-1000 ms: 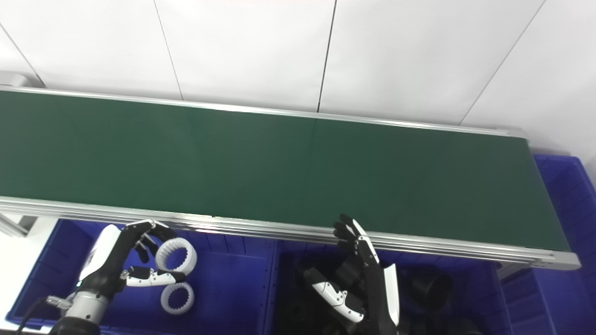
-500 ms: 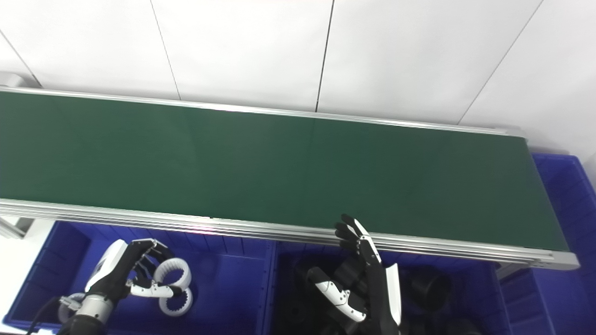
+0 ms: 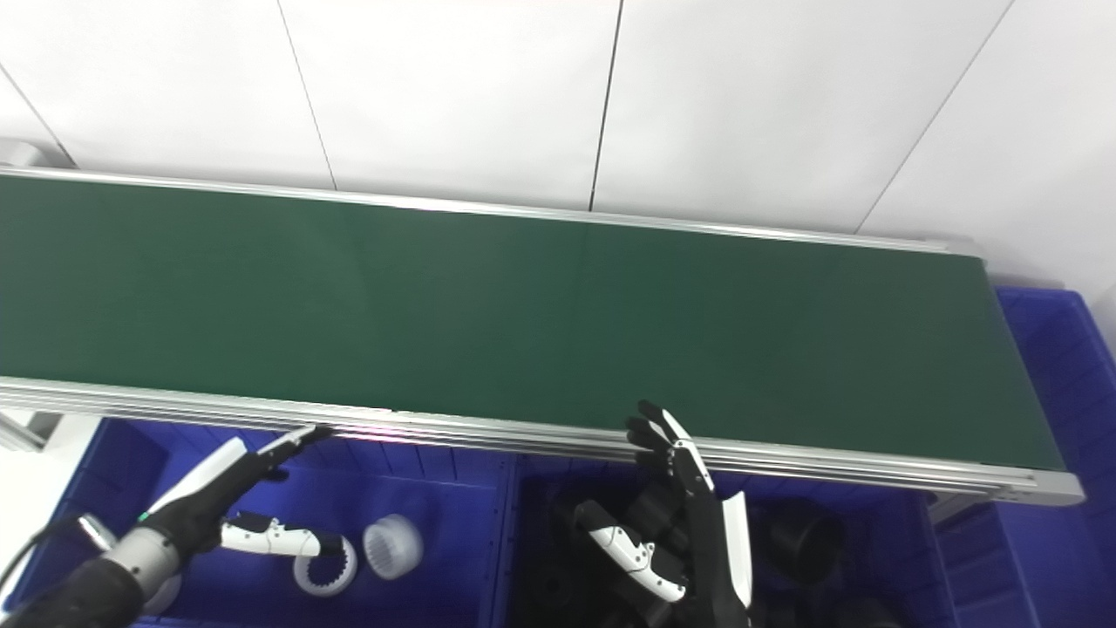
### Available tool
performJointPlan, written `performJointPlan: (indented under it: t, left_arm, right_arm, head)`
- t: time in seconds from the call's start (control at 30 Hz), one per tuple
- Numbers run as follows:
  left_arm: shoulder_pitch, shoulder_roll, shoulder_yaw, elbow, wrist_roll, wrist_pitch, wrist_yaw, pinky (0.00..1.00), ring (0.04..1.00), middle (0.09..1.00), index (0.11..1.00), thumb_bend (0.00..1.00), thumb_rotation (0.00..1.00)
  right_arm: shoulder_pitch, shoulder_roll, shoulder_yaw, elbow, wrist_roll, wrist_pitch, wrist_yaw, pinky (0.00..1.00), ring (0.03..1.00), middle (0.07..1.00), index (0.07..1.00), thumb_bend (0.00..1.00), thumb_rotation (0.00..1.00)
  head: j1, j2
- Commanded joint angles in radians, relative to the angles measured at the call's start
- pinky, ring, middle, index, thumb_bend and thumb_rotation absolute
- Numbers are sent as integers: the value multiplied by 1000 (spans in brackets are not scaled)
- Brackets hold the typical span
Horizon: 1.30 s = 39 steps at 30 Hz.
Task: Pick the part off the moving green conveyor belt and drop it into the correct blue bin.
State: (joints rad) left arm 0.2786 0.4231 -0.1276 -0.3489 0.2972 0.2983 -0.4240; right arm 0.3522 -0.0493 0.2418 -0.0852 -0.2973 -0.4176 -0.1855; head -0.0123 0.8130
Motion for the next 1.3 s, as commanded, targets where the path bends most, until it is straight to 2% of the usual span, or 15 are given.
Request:
performJointPlan:
  t: [0.0,0.17,0.23,0.37,0.6,0.8,0.9,1.0,1.13,1.27]
  left_arm:
    - [8,16,20,-69,-119,-21,-39,854,954,990,953,941,338]
    - [6,-31,28,-54,-351,-171,-72,840,915,952,918,967,276]
    - [6,-54,27,-40,-415,-209,-75,824,890,933,901,980,251]
    - [0,-99,18,-13,-505,-266,-88,849,902,922,885,983,222]
    - [-10,-156,15,58,-560,-371,-87,879,898,903,862,991,168]
    - [-9,-207,28,158,-530,-476,-52,882,944,950,897,987,208]
    - [-7,-218,35,215,-537,-528,-46,921,958,956,916,958,202]
    - [-6,-234,45,289,-536,-612,-36,956,968,978,951,927,192]
    - [-6,-262,58,371,-523,-709,-7,933,959,985,979,918,229]
    - [-7,-279,62,408,-565,-737,-6,956,957,978,976,896,202]
  right_arm:
    - [-1,7,-5,-33,-2,-43,7,715,773,794,856,696,501]
    - [3,16,-4,-29,-2,-39,14,712,769,794,854,710,507]
    - [3,17,-3,-28,-6,-36,18,705,764,794,853,710,511]
    - [6,25,0,-28,-3,-23,30,697,761,796,849,717,503]
    - [9,38,4,-22,-10,7,48,718,775,814,862,717,511]
    - [10,49,4,-6,-5,19,66,729,796,839,875,738,548]
    - [11,54,4,-2,-12,23,68,732,797,841,876,746,564]
    - [8,57,3,6,-17,18,66,735,802,846,877,751,576]
    - [8,56,2,4,-9,17,68,737,810,854,881,744,567]
    - [6,54,-1,7,-7,11,67,733,807,851,881,739,563]
  head:
    - [-11,1]
    - [-54,0]
    - [-72,1]
    - [-95,-1]
    - [-156,-5]
    - [-208,-14]
    - [-212,-15]
    - [-195,-15]
    - [-184,-16]
    - [-182,-19]
